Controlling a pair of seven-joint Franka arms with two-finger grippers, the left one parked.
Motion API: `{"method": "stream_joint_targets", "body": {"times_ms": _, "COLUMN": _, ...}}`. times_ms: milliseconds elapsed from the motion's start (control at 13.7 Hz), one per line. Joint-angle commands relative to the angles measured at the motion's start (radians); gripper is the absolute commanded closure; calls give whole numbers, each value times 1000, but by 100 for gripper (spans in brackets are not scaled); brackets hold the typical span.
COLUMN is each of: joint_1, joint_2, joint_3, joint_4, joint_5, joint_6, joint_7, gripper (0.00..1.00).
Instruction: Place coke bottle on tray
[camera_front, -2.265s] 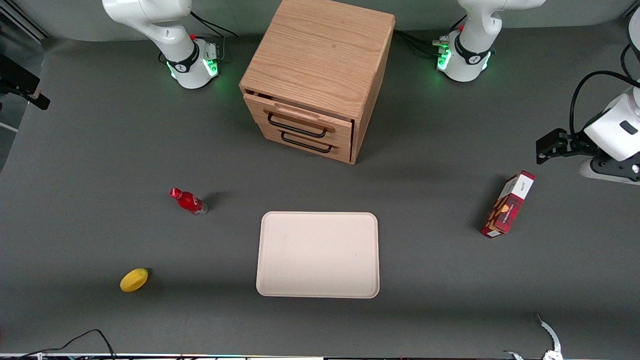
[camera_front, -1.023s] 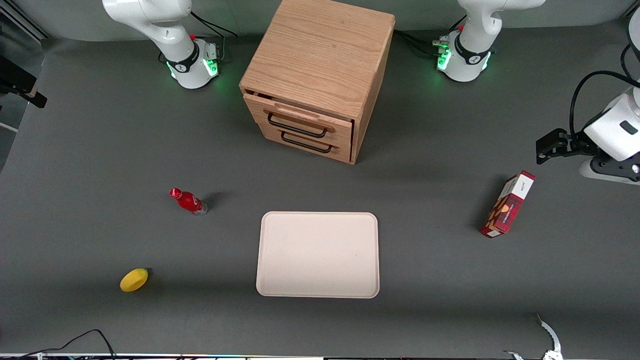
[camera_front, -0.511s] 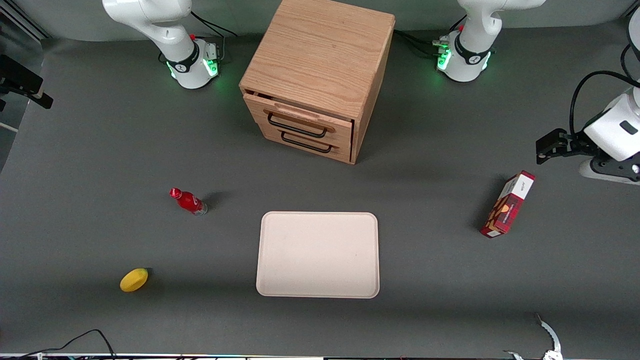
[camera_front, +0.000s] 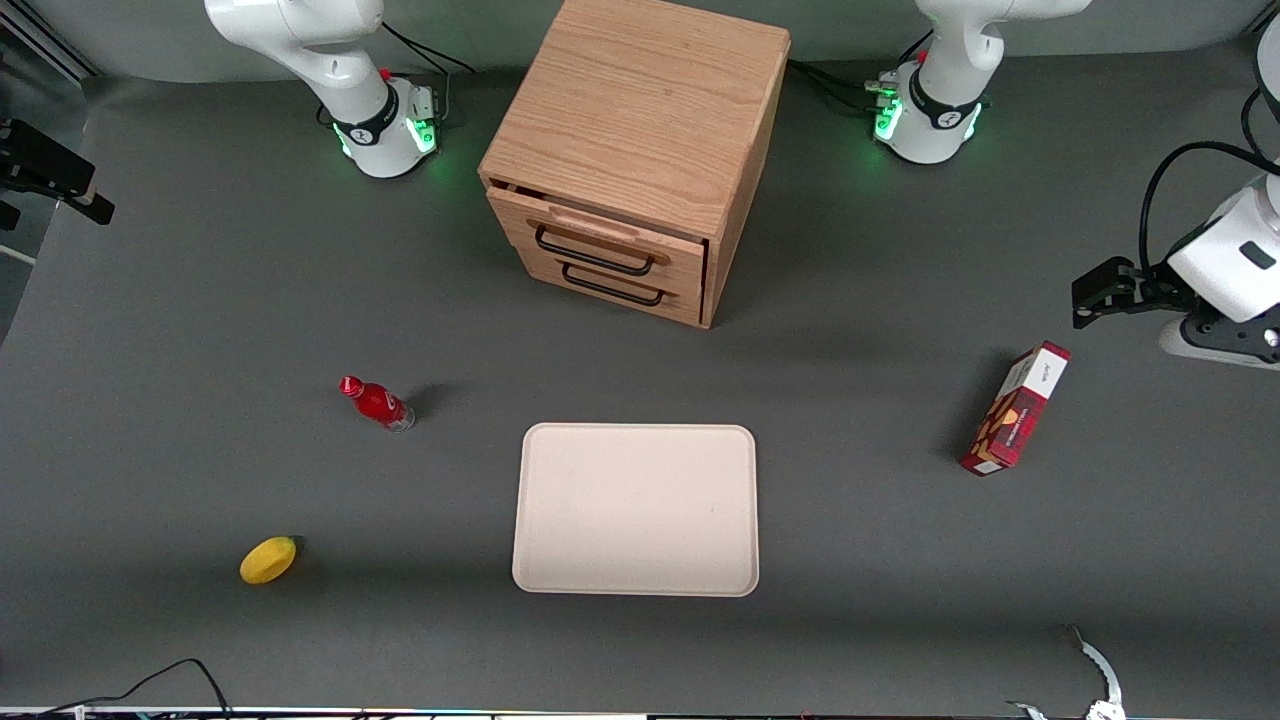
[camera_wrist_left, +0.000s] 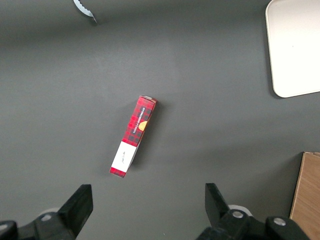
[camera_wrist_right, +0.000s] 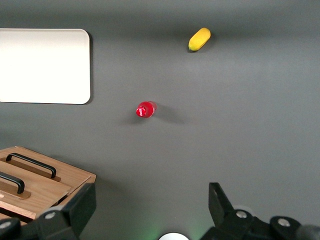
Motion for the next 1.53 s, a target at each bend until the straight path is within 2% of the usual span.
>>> {"method": "stream_joint_targets", "body": {"times_ms": 0, "joint_1": 5, "joint_2": 6, "joint_3": 2, "joint_4": -5, "joint_5": -4, "joint_6": 11, "joint_7": -3, "gripper": 0}}
{"method": "stream_joint_targets", "body": {"times_ms": 511, "joint_1": 7, "joint_2": 32, "joint_3": 53, "joint_4": -96, "joint_5": -2, "joint_6": 146, "joint_7": 66, "gripper": 0}}
{"method": "stream_joint_targets", "body": {"times_ms": 1169, "joint_1": 7, "joint_2": 30, "joint_3": 98, "joint_4": -356, "joint_5": -24, "joint_6": 418, "joint_7": 140, "gripper": 1}}
{"method": "stream_joint_targets", "body": {"times_ms": 1461, "joint_1": 5, "joint_2": 44, "joint_3": 131, "joint_4": -456, "joint_5": -25, "joint_6": 454, "joint_7": 166, "gripper": 1}}
